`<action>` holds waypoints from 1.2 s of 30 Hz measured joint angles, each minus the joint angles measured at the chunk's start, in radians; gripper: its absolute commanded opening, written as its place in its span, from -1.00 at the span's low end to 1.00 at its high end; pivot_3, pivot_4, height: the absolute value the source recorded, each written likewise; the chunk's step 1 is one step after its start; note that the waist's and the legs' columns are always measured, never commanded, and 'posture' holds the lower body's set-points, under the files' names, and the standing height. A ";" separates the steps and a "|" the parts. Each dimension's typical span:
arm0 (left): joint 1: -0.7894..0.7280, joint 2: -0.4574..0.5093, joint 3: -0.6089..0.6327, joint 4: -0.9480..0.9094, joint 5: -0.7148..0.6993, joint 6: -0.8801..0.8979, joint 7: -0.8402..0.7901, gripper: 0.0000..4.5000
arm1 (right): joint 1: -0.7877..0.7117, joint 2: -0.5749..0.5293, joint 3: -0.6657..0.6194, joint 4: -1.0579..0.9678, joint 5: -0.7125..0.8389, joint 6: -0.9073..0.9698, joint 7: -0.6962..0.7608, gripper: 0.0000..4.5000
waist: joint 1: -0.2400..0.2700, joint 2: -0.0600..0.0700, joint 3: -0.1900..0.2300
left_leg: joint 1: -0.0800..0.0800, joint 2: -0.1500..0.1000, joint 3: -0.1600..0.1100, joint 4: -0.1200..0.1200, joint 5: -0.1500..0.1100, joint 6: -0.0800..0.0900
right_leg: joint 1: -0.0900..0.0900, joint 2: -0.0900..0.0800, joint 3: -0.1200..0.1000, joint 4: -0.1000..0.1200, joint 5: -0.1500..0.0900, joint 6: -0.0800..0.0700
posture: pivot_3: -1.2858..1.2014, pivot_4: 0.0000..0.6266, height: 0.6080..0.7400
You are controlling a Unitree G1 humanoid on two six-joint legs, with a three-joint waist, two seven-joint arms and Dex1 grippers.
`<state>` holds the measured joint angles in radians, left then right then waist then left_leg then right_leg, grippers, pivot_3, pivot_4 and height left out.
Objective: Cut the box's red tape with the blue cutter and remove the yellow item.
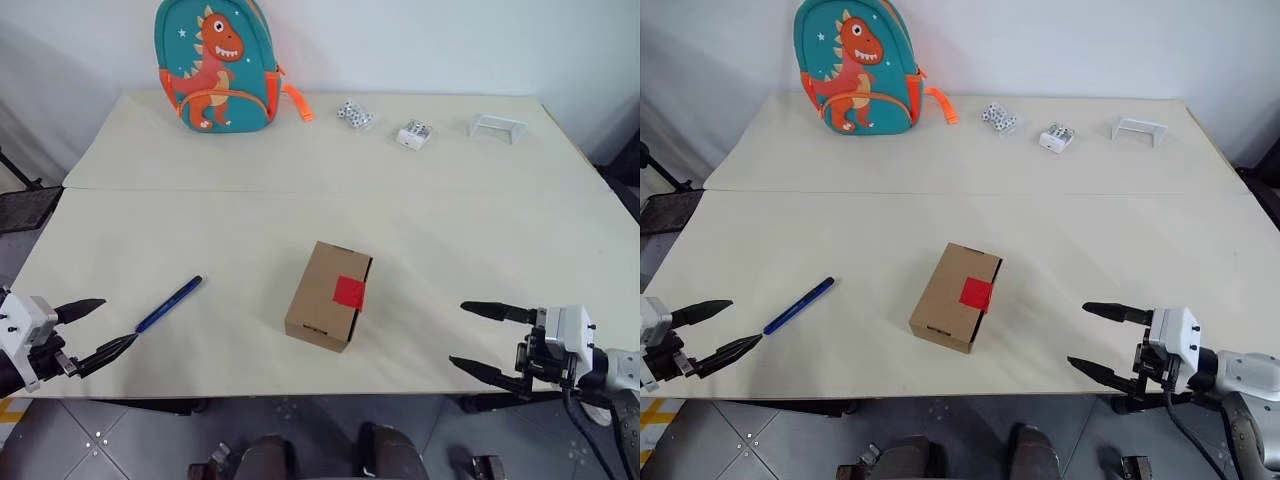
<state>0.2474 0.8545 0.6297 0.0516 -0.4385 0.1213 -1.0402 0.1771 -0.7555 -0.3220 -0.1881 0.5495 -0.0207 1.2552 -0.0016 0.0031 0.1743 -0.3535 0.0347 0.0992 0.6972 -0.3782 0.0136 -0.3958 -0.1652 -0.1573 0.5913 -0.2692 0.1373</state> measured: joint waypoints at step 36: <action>-0.675 -0.159 -0.766 -0.099 0.087 0.339 -0.007 -0.99 | -0.290 0.158 0.376 -0.257 -0.243 0.504 -0.617 -1.00 | -0.002 0.000 0.000 | -0.001 -0.001 0.013 0.002 0.000 -0.001 | -0.003 0.001 0.001 0.002 0.000 0.000 | 0.03 -0.52 1.00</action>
<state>-0.4280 0.6954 -0.1360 -0.0472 -0.3510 0.4604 -1.0469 -0.1128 -0.5975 0.0543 -0.4453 0.3066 0.4828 0.6380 -0.0031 0.0031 0.1743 -0.3548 0.0338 0.1119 0.6988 -0.3783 0.0126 -0.3992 -0.1640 -0.1567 0.5929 -0.2693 0.1375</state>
